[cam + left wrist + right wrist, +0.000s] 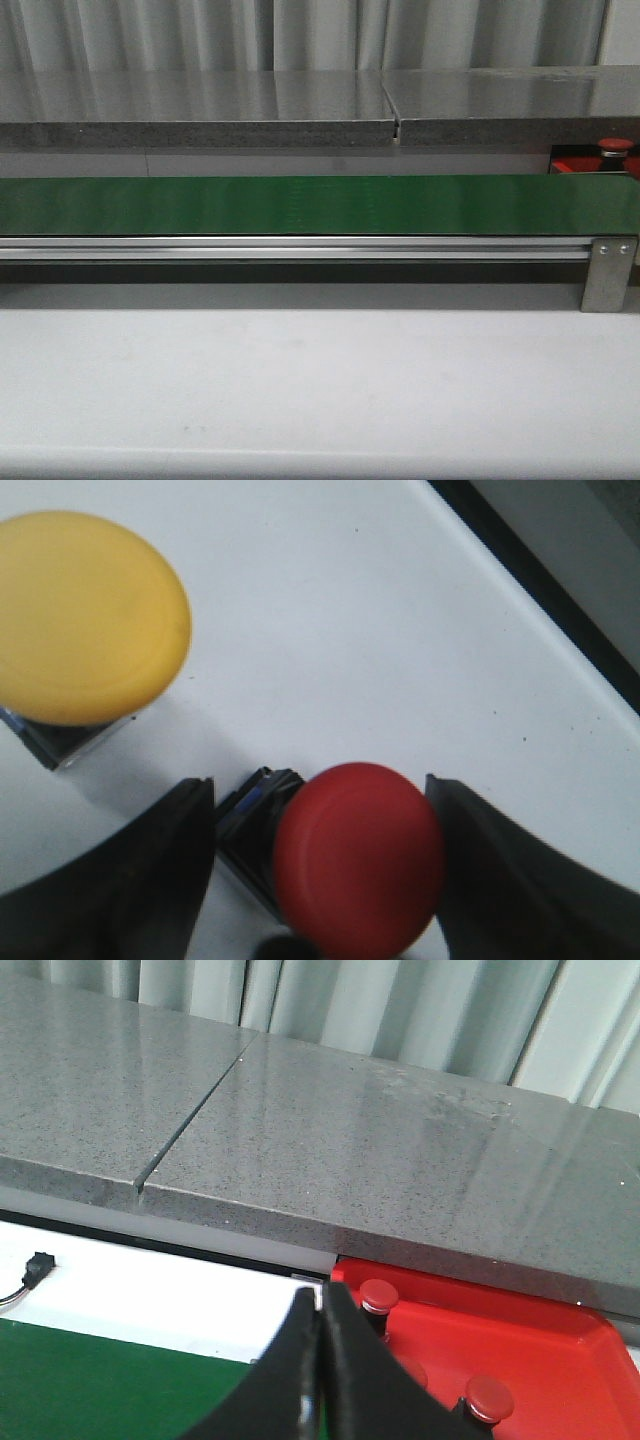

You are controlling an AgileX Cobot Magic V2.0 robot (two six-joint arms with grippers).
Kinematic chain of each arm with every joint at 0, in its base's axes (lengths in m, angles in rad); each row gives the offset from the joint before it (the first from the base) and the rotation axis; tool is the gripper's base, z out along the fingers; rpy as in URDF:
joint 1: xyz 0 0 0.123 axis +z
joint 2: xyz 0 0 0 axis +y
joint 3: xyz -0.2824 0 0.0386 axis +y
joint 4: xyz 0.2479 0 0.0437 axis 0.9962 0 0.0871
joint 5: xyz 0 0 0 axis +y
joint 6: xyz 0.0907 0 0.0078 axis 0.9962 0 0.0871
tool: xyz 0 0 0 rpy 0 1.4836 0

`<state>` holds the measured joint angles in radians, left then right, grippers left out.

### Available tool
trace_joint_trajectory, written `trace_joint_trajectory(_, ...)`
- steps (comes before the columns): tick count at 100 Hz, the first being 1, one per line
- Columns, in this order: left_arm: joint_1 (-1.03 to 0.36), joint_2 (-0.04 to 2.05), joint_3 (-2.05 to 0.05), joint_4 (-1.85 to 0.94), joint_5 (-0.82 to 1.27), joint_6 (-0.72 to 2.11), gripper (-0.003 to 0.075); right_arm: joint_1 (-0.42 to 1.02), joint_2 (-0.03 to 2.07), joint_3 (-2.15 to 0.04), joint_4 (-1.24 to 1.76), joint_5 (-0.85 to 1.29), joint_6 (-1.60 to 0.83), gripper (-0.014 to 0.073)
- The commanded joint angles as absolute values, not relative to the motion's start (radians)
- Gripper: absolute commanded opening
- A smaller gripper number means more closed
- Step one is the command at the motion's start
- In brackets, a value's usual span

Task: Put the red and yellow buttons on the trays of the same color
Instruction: 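Move the left gripper down to a red push-button and grasp it, then carry the red button onto the green belt and open the left gripper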

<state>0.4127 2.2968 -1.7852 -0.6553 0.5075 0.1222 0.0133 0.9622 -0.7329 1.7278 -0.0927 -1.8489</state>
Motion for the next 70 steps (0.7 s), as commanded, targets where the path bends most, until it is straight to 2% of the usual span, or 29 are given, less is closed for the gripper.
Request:
trace_joint_trajectory(1,0.408,2.235,-1.818,-0.674,0.493,0.112,0.0332,0.01,0.944,-0.77,1.723,-0.079,-1.854,-0.0068)
trace_joint_trajectory(21,0.408,2.231,-1.818,-0.674,0.523,0.113,0.0109,0.01,0.944,-0.77,1.723,-0.079,-1.854,-0.0068)
trace_joint_trajectory(36,0.408,2.219,-1.818,-0.674,0.541,0.113,-0.0007,0.01,0.944,-0.77,1.723,-0.079,-1.854,-0.0068)
trace_joint_trajectory(70,0.408,2.077,-1.818,-0.656,0.563,0.172,-0.002,0.01,0.944,-0.77,1.723,-0.079,-1.854,-0.0068)
